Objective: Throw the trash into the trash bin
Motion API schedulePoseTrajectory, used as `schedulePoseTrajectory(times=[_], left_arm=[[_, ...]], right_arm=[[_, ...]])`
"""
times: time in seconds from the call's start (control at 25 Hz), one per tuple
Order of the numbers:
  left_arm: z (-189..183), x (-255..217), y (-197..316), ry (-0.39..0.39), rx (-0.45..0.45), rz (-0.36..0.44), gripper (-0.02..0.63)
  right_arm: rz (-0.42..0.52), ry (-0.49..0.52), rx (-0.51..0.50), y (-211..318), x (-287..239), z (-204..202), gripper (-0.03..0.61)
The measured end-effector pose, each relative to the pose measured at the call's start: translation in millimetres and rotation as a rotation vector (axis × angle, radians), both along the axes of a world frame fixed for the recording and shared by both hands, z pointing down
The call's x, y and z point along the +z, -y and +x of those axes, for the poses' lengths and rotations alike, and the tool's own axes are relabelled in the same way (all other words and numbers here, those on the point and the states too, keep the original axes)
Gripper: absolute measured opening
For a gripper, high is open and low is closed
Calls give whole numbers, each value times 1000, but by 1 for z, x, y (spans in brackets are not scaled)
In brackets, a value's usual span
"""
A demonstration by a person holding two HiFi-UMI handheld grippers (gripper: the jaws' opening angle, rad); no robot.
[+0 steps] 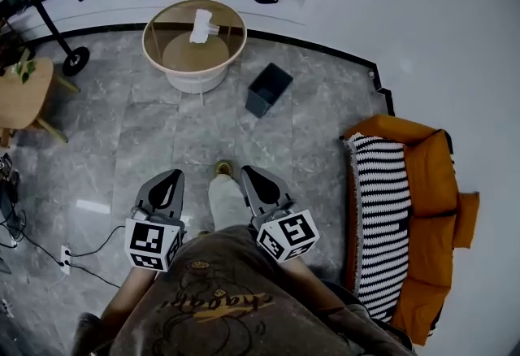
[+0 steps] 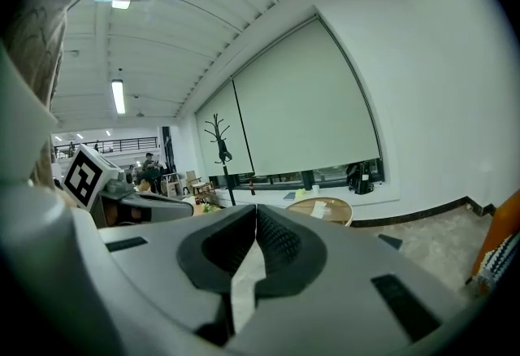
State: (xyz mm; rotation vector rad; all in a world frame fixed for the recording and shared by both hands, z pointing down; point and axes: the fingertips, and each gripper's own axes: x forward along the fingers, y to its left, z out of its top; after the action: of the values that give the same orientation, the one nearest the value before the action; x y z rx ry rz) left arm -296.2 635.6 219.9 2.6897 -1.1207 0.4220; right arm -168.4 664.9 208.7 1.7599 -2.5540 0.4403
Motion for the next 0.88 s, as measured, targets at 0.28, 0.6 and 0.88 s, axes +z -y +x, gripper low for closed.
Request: schedulePoseTrajectory(times=[0.28,0.6,0.88], left_arm=[[16,1,52,-14,4,-18,19],[44,-13,113,-14,6,-20,19],[66,-23,171,-7,-31,-20,20]], right_arm=[[-3,15,3,48,-1,13,18],[-29,8,3,107,-9,39,18],[-17,35,-50,168,-19,63,18]])
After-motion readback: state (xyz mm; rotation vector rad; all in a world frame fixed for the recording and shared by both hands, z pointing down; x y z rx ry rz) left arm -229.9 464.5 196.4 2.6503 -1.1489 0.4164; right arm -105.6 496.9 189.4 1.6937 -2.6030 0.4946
